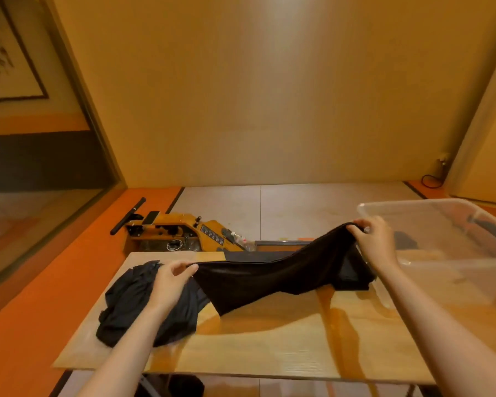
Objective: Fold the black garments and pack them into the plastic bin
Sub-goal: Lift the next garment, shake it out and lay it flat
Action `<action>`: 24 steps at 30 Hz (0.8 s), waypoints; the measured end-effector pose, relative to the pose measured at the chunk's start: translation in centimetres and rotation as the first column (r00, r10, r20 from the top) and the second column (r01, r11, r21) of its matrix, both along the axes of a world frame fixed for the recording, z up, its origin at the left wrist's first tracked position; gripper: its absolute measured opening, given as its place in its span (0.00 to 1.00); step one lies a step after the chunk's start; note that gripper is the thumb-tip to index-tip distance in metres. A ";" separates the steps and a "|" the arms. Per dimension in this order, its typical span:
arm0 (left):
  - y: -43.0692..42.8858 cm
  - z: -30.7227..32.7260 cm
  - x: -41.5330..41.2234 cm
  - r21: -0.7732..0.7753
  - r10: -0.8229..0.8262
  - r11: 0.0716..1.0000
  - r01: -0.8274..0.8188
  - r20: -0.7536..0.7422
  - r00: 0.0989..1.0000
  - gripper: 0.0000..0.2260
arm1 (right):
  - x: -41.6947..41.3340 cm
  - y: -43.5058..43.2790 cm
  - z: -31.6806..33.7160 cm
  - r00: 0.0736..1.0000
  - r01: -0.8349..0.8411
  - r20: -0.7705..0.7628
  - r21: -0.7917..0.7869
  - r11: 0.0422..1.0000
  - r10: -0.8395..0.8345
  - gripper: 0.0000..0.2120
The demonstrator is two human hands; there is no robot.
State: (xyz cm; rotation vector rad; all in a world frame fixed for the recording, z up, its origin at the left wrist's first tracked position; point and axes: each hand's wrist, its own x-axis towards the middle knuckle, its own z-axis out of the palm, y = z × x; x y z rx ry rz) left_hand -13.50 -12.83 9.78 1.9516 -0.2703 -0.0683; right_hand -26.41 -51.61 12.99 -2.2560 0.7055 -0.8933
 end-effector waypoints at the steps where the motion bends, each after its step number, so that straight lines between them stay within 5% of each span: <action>1: 0.2 -1.3 -1.0 0.024 0.007 1.000 -0.006 -0.020 1.000 0.03 | -0.5 0.3 -1.5 0.999 -0.007 -0.037 0.021 1.000 0.008 0.07; 7: -0.1 -8.4 -6.1 -0.011 0.091 0.995 -0.099 -0.308 0.947 0.05 | -2.2 2.1 -6.5 0.983 0.050 -0.179 0.107 0.993 -0.030 0.07; 13: -6.4 -10.8 -11.5 -0.156 0.005 0.983 -0.102 -0.526 0.850 0.05 | 3.6 9.7 -2.1 0.977 -0.186 -0.090 0.063 0.981 0.191 0.08; 17: -10.4 -10.3 -14.7 -0.244 -0.141 0.970 -0.020 -0.623 0.769 0.06 | 6.6 18.4 -0.5 0.766 -0.632 -0.172 -0.021 0.775 0.620 0.15; 20: -9.9 -10.6 -14.6 -0.287 -0.181 0.958 -0.022 -0.659 0.730 0.07 | 6.2 20.9 -4.5 0.563 -0.779 -0.337 0.087 0.621 0.754 0.26; 24: -5.3 -11.9 -11.2 -0.163 -0.099 0.987 0.003 -0.585 0.805 0.05 | 4.2 17.9 -10.8 0.577 -0.673 -0.405 0.256 0.694 0.709 0.27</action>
